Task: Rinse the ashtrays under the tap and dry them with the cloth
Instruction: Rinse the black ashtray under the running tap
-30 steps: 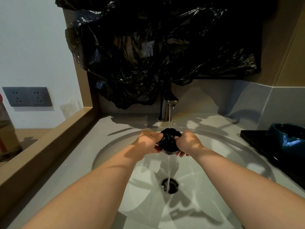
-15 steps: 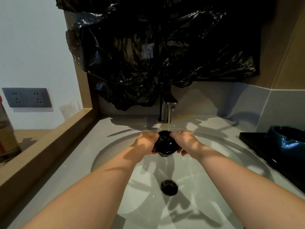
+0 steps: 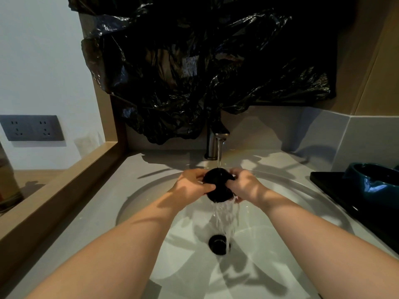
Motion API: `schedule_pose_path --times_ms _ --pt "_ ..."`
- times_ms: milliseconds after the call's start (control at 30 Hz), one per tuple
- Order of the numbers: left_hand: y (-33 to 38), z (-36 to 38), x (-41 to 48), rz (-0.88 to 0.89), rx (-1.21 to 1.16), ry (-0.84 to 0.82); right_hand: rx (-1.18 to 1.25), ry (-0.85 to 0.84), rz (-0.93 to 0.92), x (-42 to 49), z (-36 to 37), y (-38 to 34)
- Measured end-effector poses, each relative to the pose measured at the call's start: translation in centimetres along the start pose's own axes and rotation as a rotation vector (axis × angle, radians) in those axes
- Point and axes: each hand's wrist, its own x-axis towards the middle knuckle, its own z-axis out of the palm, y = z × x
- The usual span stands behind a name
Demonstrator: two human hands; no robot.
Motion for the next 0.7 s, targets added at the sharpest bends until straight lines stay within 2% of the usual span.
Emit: schedule_pose_path --times_ms 67,133,233,300,433,500,600,667,700 --pt "0.05 0.14 -0.19 0.113 0.162 0.003 -0.273 0.062 -0.182 0.11 -0.07 0.3" --pt "0.15 0.2 -0.24 0.13 0.173 0.016 -0.352 0.111 -0.253 0.15 0.23 0.62" --pt "0.29 0.03 -0.06 0.086 0.137 0.081 -0.157 0.107 -0.15 0.2 0.5 0.53" --pt "0.19 -0.06 0.01 0.058 0.151 0.068 -0.031 0.095 -0.079 0.24 0.61 0.23" --pt "0.23 -0.13 0.01 0.042 0.14 0.084 0.187 -0.047 0.109 -0.47 0.51 0.06" --pt "0.26 -0.11 -0.02 0.063 0.149 0.091 -0.015 -0.058 -0.022 -0.61 0.48 0.18" --pt "0.42 0.12 -0.06 0.116 0.211 0.075 -0.453 0.069 -0.301 -0.51 0.39 0.19" --pt "0.58 0.28 -0.12 0.131 0.224 0.09 -0.456 0.096 -0.313 -0.33 0.41 0.39" --pt "0.6 0.27 -0.06 0.134 0.215 0.111 -0.379 0.096 -0.284 -0.25 0.45 0.39"
